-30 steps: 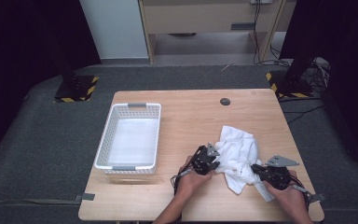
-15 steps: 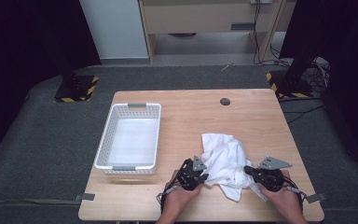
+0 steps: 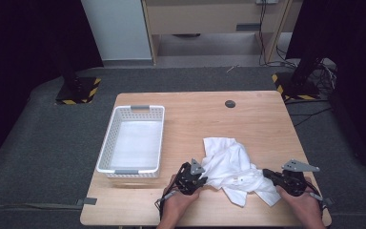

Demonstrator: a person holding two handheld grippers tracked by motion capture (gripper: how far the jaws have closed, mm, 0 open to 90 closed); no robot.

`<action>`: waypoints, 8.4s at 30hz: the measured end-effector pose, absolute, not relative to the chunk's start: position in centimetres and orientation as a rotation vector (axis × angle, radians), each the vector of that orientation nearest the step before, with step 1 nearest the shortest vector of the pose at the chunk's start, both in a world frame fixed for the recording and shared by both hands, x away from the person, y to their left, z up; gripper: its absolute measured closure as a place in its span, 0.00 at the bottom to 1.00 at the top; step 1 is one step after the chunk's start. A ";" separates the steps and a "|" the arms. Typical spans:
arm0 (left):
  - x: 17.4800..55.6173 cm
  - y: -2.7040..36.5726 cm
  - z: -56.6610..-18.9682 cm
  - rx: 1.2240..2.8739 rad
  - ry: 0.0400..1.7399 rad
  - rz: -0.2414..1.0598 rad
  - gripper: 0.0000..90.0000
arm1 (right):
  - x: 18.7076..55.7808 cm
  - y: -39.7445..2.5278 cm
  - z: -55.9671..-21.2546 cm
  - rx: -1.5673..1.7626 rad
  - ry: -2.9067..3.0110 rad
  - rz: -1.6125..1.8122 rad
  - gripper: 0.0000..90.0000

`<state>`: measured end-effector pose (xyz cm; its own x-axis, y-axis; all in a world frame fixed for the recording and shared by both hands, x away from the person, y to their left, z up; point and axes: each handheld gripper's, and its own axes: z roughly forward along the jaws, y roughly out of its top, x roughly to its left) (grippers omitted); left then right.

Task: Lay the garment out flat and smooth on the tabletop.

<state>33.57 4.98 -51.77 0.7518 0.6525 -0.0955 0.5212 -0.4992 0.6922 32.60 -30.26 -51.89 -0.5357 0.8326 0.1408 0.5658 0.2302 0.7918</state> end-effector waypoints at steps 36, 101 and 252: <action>30.2 3.7 -49.7 2.174 0.612 0.371 0.58 | 32.1 -28.9 -53.1 1.239 2.236 1.082 0.93; 39.2 -1.1 -48.7 2.233 0.718 0.270 0.98 | 30.6 -32.2 -51.8 1.277 2.233 1.042 0.94; 30.1 0.6 -50.8 2.215 0.691 0.196 0.98 | 33.5 -33.1 -53.2 1.353 2.169 1.043 0.89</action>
